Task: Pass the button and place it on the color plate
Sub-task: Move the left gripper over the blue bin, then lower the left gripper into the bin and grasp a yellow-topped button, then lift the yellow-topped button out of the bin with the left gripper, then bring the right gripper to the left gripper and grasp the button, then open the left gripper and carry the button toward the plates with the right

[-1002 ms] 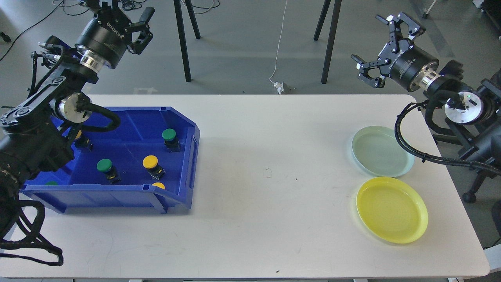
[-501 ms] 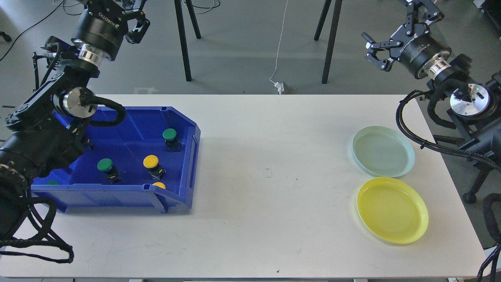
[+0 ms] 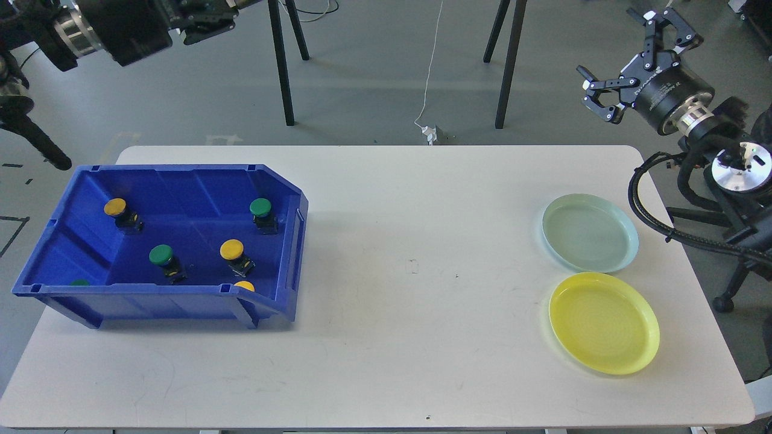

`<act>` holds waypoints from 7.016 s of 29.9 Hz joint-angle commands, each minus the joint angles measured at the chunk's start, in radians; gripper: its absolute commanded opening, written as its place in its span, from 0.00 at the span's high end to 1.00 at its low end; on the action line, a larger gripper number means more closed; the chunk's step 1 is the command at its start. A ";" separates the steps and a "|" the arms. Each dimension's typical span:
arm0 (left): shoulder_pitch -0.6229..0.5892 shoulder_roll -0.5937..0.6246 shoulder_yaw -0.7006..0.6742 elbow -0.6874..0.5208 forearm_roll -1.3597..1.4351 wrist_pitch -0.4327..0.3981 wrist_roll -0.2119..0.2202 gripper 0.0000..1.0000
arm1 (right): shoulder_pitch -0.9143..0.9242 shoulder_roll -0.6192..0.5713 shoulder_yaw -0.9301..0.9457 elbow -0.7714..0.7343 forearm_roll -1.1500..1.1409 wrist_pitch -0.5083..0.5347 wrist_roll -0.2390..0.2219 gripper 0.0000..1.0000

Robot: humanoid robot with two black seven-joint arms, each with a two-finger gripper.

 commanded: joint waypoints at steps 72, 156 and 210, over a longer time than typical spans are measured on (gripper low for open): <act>0.088 -0.452 0.752 0.549 0.606 0.000 0.000 0.40 | -0.146 -0.085 0.018 0.001 0.014 0.000 0.002 0.00; 0.303 -0.406 -0.121 0.269 -0.217 0.000 0.000 0.89 | 0.040 0.288 -0.203 0.332 -0.393 -0.078 0.203 0.18; 0.327 -0.141 -0.224 0.215 -0.210 0.000 0.000 0.01 | -0.384 -0.357 -0.074 0.673 -0.390 -0.237 0.172 0.99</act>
